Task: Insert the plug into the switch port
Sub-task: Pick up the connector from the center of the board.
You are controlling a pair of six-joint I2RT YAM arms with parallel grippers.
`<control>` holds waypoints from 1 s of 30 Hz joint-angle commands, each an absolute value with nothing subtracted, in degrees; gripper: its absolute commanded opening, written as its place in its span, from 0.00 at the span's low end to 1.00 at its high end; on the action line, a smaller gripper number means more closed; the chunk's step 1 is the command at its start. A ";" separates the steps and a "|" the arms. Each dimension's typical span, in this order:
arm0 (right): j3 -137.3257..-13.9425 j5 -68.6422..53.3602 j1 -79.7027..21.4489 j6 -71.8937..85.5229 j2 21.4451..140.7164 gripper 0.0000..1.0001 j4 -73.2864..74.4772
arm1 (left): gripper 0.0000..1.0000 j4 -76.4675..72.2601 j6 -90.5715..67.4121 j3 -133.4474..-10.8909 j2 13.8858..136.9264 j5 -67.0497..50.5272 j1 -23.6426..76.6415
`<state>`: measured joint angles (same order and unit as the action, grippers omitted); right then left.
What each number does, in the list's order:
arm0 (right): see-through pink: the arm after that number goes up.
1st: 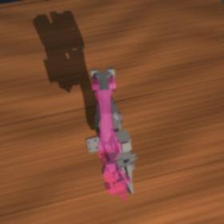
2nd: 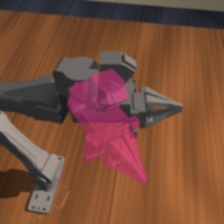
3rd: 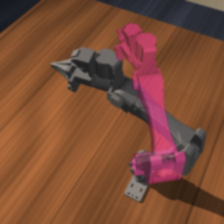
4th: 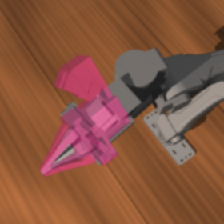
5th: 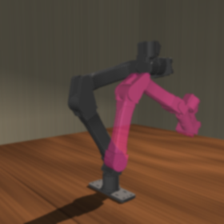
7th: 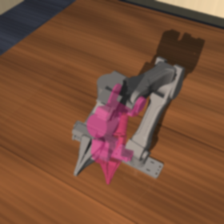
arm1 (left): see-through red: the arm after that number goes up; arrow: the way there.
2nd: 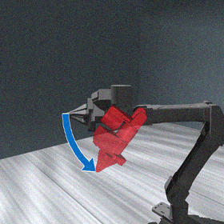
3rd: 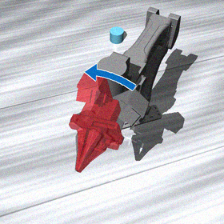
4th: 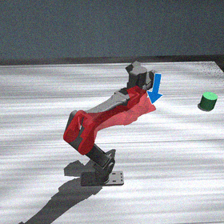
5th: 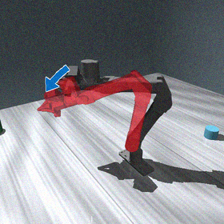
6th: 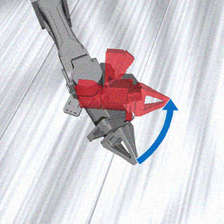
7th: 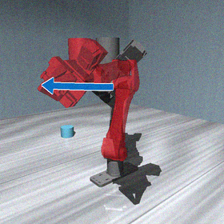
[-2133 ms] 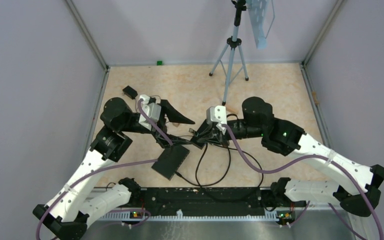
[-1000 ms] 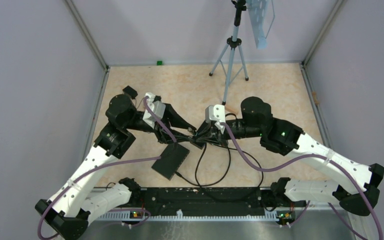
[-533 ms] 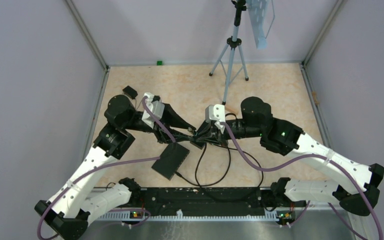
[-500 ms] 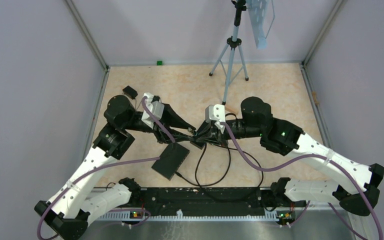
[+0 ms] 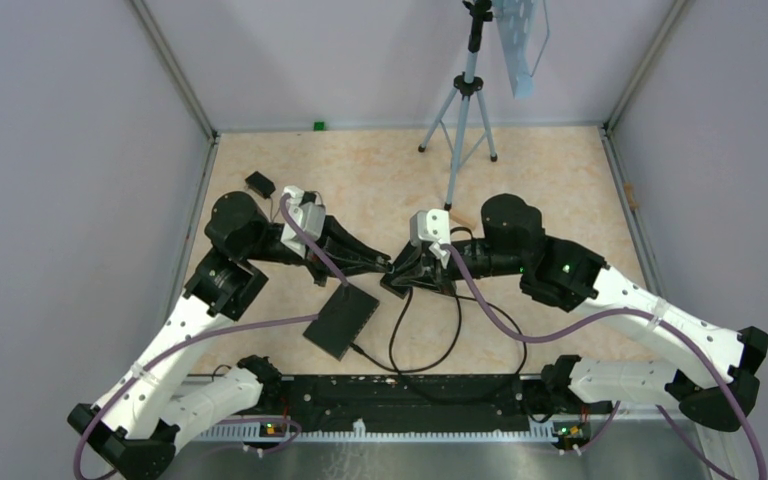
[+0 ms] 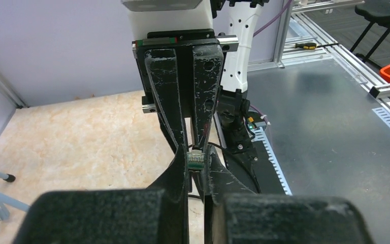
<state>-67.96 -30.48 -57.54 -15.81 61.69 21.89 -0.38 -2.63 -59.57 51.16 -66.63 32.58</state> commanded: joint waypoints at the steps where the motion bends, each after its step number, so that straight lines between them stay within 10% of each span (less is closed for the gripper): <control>1: -68.10 -28.93 -57.89 -14.70 61.29 0.18 17.53 | 0.00 -1.66 -2.58 -61.17 50.71 -66.71 32.70; 7: -55.18 -20.55 -57.93 -8.69 54.45 0.53 -5.97 | 0.00 -1.33 -3.80 -60.83 50.04 -61.99 32.66; 18: -37.84 -21.55 -58.28 5.09 53.98 0.46 -51.63 | 0.00 -14.19 -12.35 -52.38 43.14 -52.97 32.71; 30: -38.80 -22.78 -59.14 11.15 59.41 0.37 -60.30 | 0.00 -16.08 -14.31 -52.51 43.95 -54.81 32.70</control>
<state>-37.50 -21.15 -58.02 9.39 58.57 -56.10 -11.88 -12.80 -52.73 44.01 -54.59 32.62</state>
